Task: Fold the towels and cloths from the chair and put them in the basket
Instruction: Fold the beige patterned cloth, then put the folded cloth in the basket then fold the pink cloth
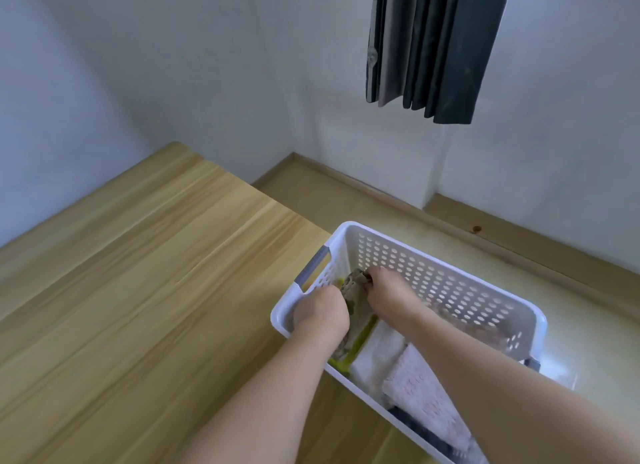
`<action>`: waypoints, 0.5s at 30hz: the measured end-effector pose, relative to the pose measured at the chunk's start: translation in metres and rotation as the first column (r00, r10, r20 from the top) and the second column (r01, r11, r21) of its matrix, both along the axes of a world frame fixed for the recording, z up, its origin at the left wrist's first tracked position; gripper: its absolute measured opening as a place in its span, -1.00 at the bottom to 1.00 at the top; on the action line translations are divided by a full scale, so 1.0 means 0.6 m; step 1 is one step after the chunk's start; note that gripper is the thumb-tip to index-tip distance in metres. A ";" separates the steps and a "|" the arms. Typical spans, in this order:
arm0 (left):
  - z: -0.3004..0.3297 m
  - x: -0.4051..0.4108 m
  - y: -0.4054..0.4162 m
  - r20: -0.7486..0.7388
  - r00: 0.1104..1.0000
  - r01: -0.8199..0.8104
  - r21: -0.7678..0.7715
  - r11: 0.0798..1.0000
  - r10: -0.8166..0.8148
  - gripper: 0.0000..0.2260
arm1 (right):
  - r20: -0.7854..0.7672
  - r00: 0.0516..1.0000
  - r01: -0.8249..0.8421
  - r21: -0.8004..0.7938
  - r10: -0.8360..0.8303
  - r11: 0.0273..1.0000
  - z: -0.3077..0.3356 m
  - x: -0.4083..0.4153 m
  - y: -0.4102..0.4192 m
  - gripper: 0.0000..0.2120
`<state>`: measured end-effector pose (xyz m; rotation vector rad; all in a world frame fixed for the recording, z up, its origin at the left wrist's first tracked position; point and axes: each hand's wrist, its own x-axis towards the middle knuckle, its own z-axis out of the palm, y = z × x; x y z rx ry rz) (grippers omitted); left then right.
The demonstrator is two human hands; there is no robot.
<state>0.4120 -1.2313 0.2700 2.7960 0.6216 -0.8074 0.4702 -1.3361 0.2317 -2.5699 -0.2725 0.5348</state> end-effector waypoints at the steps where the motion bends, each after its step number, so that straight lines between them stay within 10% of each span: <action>1: -0.009 0.004 -0.001 -0.053 0.999 0.010 -0.005 1.000 -0.010 -0.73 | -0.014 1.000 -0.011 -0.015 0.011 1.000 -0.012 0.003 0.003 -0.82; 8: 0.016 -0.008 0.000 -0.100 0.994 0.040 0.018 0.999 -0.038 -0.77 | -0.043 0.998 -0.051 -0.104 0.047 0.993 0.025 -0.016 -0.003 -0.77; 15: 0.153 -0.130 0.032 0.369 0.919 0.169 -0.043 0.985 -0.142 -0.92 | 0.056 0.997 -0.059 0.005 0.059 0.998 0.186 -0.135 -0.008 -0.73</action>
